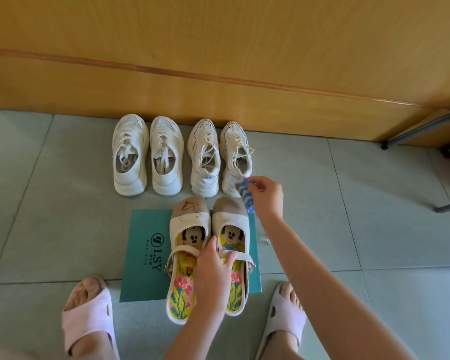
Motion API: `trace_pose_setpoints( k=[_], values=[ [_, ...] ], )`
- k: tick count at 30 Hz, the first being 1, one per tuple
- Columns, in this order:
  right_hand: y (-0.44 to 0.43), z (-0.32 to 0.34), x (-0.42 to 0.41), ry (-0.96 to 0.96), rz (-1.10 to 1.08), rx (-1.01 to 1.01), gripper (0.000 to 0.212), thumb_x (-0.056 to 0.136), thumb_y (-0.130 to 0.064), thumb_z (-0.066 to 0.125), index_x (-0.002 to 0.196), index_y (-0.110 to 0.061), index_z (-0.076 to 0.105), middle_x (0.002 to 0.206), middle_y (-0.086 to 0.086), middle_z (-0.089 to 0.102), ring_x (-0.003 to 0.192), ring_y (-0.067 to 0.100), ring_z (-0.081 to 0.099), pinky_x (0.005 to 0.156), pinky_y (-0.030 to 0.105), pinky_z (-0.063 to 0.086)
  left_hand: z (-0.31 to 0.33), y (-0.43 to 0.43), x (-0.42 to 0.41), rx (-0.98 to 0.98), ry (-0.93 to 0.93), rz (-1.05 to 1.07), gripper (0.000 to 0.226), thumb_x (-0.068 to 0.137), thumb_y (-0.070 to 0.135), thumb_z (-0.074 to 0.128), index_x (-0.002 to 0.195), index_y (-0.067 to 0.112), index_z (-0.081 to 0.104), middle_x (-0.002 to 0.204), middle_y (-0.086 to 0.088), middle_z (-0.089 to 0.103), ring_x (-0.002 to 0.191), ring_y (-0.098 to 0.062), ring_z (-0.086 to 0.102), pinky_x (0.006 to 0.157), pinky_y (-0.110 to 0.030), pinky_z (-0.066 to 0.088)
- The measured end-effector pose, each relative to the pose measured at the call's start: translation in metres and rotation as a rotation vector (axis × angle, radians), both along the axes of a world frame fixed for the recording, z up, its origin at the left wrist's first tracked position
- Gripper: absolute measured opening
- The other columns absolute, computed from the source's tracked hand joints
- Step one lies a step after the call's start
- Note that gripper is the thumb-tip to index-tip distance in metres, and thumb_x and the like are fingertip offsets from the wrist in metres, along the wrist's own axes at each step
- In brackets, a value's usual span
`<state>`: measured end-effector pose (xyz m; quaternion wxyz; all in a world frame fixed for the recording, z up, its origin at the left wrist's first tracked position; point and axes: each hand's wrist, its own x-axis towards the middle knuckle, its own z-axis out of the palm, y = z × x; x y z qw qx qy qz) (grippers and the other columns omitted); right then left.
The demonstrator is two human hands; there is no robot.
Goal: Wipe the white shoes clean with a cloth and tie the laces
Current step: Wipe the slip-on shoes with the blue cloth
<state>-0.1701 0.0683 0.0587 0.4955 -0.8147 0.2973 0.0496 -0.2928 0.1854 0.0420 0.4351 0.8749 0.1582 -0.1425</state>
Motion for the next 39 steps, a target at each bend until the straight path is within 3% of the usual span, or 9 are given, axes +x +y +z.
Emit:
trace_pose_setpoints(
  k=[3,7,13,19,26,30,35,39],
  values=[
    [0.012,-0.015,0.016,0.029,0.064,-0.263,0.02,0.092,-0.016,0.052,0.1,-0.024,0.068,0.09,0.001,0.07,0.079,0.021,0.064,0.067,0.031,0.053,-0.001,0.0,0.0,0.003,0.002,-0.002,0.058,0.087,0.04,0.061,0.137,0.014,0.045,0.123,0.001,0.061,0.109,-0.011,0.059,0.087,-0.023,0.051],
    [0.038,-0.037,0.02,0.117,0.28,-0.395,0.021,0.091,-0.021,0.051,0.098,-0.029,0.069,0.099,0.002,0.067,0.089,0.021,0.06,0.074,0.032,0.051,-0.003,0.001,0.0,0.001,0.001,0.005,0.061,0.086,0.041,0.062,0.138,0.016,0.043,0.127,0.002,0.06,0.112,-0.011,0.058,0.088,-0.023,0.051],
    [0.045,-0.029,0.015,0.015,0.568,-0.371,0.019,0.09,-0.019,0.054,0.096,-0.024,0.072,0.092,-0.001,0.07,0.092,0.018,0.057,0.08,0.034,0.048,-0.007,0.0,0.0,0.02,-0.012,0.003,0.058,0.086,0.042,0.062,0.136,0.016,0.046,0.123,0.002,0.062,0.109,-0.01,0.059,0.087,-0.022,0.051],
    [0.025,-0.018,0.013,0.045,0.776,-0.281,0.017,0.087,-0.02,0.057,0.089,-0.03,0.071,0.096,-0.005,0.068,0.09,0.013,0.06,0.078,0.033,0.05,-0.008,0.0,0.001,0.019,-0.028,0.01,0.054,0.087,0.039,0.061,0.133,0.015,0.049,0.118,0.002,0.064,0.105,-0.01,0.061,0.086,-0.022,0.051],
    [-0.004,-0.015,-0.022,0.039,0.695,-0.192,0.019,0.088,-0.015,0.059,0.091,-0.028,0.072,0.086,-0.014,0.066,0.083,0.01,0.06,0.08,0.034,0.05,-0.011,0.001,0.0,0.022,-0.004,-0.001,0.052,0.087,0.043,0.059,0.132,0.016,0.049,0.112,0.002,0.065,0.099,-0.01,0.061,0.082,-0.02,0.051],
    [-0.02,-0.021,-0.039,0.055,0.647,-0.163,0.017,0.088,-0.012,0.06,0.093,-0.021,0.073,0.093,-0.004,0.07,0.088,0.017,0.062,0.083,0.036,0.05,-0.01,0.002,0.0,0.016,0.014,-0.006,0.051,0.088,0.042,0.059,0.131,0.017,0.048,0.109,0.002,0.065,0.096,-0.009,0.062,0.082,-0.021,0.053],
    [-0.043,-0.015,-0.041,0.177,0.702,-0.132,0.015,0.088,-0.01,0.061,0.096,-0.015,0.073,0.093,-0.005,0.067,0.085,0.009,0.059,0.077,0.015,0.043,-0.009,0.002,-0.001,0.007,0.007,-0.014,0.055,0.088,0.043,0.058,0.135,0.017,0.046,0.113,0.003,0.063,0.101,-0.009,0.06,0.084,-0.021,0.052],
    [-0.058,-0.009,-0.032,0.195,0.668,-0.098,0.015,0.088,-0.007,0.061,0.098,-0.009,0.071,0.08,-0.002,0.067,0.068,0.005,0.06,0.068,0.013,0.048,-0.007,0.002,-0.001,0.006,0.003,-0.019,0.058,0.087,0.043,0.059,0.136,0.015,0.045,0.112,0.001,0.064,0.098,-0.011,0.062,0.082,-0.022,0.053]
  ],
)
